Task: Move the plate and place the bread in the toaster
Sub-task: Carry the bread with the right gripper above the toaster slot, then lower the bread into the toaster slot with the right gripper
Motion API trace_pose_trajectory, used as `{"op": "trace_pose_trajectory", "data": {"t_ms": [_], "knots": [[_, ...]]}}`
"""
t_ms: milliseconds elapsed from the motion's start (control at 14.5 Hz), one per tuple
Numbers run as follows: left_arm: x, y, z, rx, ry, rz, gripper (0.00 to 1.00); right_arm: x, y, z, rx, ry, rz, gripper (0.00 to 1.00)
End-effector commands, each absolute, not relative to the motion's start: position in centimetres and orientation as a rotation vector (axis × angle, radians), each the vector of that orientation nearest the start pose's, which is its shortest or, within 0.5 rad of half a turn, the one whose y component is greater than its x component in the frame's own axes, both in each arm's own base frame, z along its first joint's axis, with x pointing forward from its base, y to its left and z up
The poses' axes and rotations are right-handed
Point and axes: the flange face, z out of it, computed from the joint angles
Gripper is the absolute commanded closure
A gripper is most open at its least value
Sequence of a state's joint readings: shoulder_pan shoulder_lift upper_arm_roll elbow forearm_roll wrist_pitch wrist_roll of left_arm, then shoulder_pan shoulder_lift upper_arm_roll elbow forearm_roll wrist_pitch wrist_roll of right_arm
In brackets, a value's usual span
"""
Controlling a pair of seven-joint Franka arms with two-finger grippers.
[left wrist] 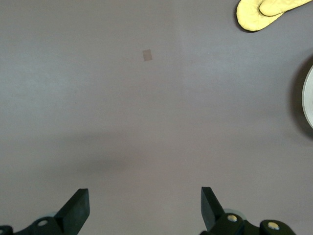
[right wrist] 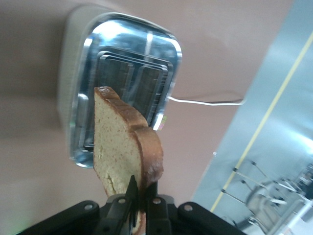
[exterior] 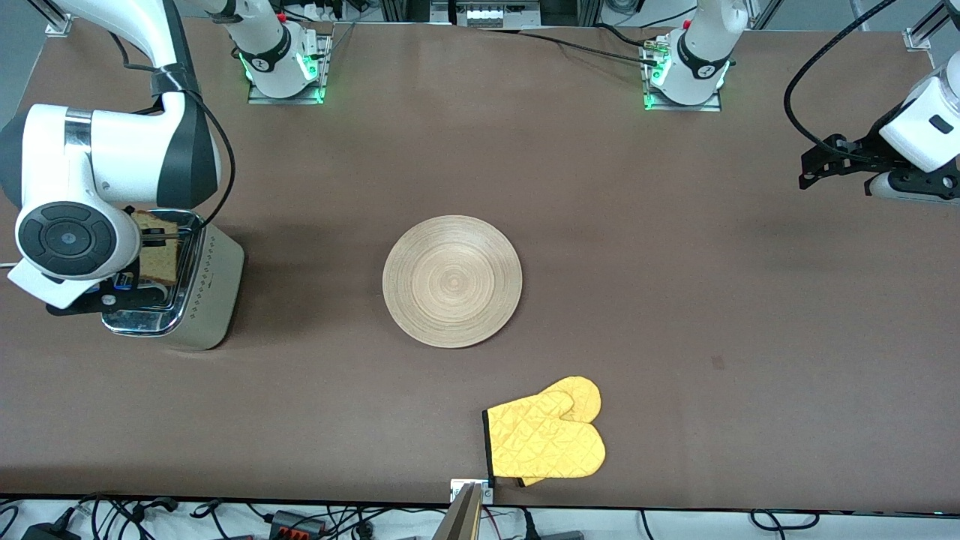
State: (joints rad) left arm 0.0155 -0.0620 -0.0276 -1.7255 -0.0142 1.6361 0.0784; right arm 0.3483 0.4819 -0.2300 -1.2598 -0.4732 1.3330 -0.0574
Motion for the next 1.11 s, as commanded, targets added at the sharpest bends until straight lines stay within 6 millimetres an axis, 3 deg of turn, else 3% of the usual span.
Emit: {"op": "trace_pose_trajectory", "data": {"t_ms": [0,207,415,622,1037], "knots": [[53.7,-1.3,60.1,-3.168,0.136,0.038,0.00,65.5,4.2,47.7,2.469,0.180,-0.488,1.00],[53.8,-1.4,59.9,-3.170,0.141,0.045,0.00,65.8,4.7,46.9,2.475,0.134,-0.456,1.00],[53.8,-1.4,59.9,-3.170,0.141,0.045,0.00,66.2,3.7,46.0,2.521,0.116,-0.456,1.00],[53.8,-1.3,59.9,-3.170,0.138,0.047,0.00,66.8,4.0,45.6,2.545,0.109,-0.410,1.00],[53.9,-1.4,59.8,-3.171,0.143,0.050,0.00,66.2,4.1,44.2,2.563,0.110,-0.469,1.00]]}}
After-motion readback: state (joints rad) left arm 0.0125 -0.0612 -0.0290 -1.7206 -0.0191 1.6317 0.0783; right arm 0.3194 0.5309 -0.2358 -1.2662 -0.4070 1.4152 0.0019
